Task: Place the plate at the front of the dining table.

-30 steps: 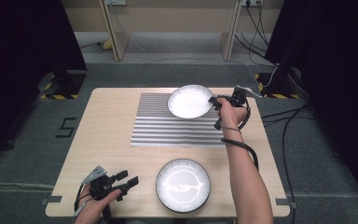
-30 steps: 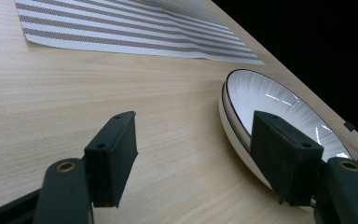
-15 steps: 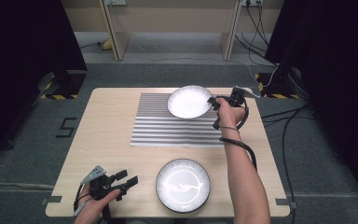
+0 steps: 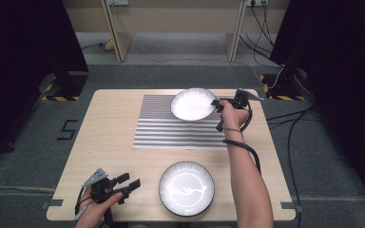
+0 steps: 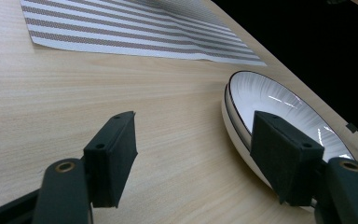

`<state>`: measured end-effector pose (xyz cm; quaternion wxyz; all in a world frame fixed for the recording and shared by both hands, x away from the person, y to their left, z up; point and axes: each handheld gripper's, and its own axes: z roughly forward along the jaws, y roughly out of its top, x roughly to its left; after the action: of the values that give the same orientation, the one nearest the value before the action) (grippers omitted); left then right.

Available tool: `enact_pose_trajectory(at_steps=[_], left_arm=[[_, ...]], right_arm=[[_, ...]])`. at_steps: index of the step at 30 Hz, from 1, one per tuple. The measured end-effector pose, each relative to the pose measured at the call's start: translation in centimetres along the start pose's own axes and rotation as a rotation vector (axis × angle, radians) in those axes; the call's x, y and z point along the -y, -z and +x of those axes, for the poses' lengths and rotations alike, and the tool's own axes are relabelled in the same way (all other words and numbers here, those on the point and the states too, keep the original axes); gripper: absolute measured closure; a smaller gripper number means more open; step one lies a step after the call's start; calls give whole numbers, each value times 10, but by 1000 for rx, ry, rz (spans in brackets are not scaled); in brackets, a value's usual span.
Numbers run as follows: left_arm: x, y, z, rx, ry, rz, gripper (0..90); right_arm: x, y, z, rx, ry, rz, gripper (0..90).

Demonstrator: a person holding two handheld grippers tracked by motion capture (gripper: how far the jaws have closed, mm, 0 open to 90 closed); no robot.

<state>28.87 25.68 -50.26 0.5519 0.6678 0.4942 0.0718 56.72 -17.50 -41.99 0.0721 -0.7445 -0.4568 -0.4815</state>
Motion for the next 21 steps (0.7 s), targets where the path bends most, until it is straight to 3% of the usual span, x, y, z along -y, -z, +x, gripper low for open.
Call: enact_pose_trajectory(at_steps=[21], left_arm=[[0,0,0,-1,0,1,309]], right_arm=[[1,-8,-5,17,-8,-2,780]])
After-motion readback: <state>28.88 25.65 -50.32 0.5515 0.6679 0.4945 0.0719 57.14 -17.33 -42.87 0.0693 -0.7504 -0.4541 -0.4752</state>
